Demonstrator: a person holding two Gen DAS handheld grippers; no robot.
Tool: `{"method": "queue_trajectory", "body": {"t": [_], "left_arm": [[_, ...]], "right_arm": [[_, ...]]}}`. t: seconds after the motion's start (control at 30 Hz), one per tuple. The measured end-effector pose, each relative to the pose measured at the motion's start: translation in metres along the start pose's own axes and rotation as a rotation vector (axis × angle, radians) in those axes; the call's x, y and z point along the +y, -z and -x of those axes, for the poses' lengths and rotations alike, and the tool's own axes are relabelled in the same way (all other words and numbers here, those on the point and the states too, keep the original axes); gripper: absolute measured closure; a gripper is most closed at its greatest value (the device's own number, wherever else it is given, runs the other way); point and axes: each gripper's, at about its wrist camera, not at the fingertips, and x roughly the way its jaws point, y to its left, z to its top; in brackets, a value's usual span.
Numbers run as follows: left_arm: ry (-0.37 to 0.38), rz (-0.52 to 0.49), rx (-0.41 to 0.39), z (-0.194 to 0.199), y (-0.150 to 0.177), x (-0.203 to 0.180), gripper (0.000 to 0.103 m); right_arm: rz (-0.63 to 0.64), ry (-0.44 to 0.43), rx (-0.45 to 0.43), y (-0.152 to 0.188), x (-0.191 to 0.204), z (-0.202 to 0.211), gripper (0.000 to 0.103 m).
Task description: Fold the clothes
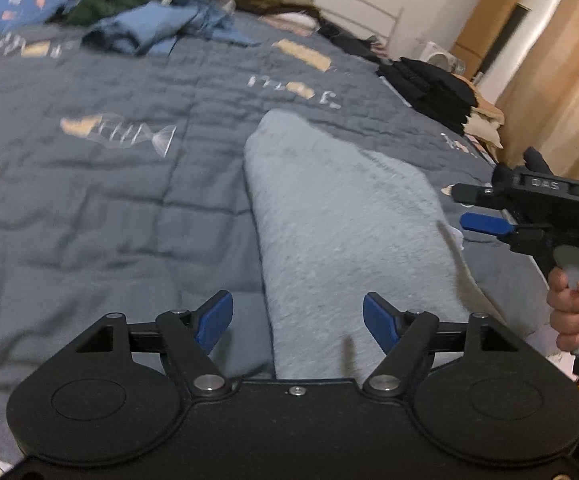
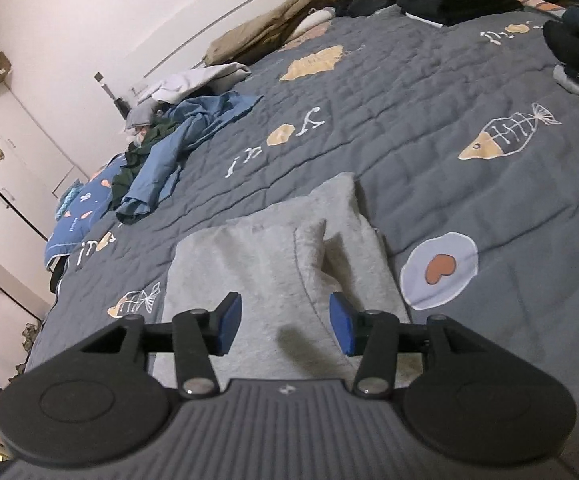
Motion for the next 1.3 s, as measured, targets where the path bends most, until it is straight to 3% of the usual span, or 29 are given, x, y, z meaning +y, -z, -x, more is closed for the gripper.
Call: {"method": "queue_trajectory", "body": {"t": [0.23,0.73,0.9,1.0,1.07,1.1,1.13,1.3], "left_arm": [[0.039,0.113,0.023,-0.008,0.002,0.02,0.032],[0.139,0.103,0.076,-0.033,0.01,0.007,0.033],[0.147,0.118,0.099,-0.046,0.01,0.008,0.033],[0.189,0.169,0.109,-0.051,0.007,0.015,0.033],[0.217,0.204,0.115,-0.055,0.004,0.019,0.04],[0.231,0.221,0.118,-0.056,0.003,0.021,0.053],[0.239,0.213,0.119,-0.054,0.003,0.02,0.059],[0.252,0.204,0.134,-0.054,0.008,0.021,0.062]], "right_arm": [[-0.041,-0.021,-0.003,-0.002,-0.004,0.0,0.055],[-0.059,-0.038,0.003,-0.006,-0.008,0.004,0.055],[-0.063,-0.031,0.009,-0.005,-0.013,0.006,0.055],[-0.064,-0.027,0.012,-0.005,-0.017,0.006,0.055],[-0.071,-0.026,0.009,-0.006,-0.02,0.007,0.055],[-0.072,-0.026,0.006,-0.007,-0.021,0.008,0.055],[-0.072,-0.026,0.003,-0.008,-0.021,0.009,0.055],[-0.082,-0.027,-0.003,-0.01,-0.026,0.01,0.055]]}}
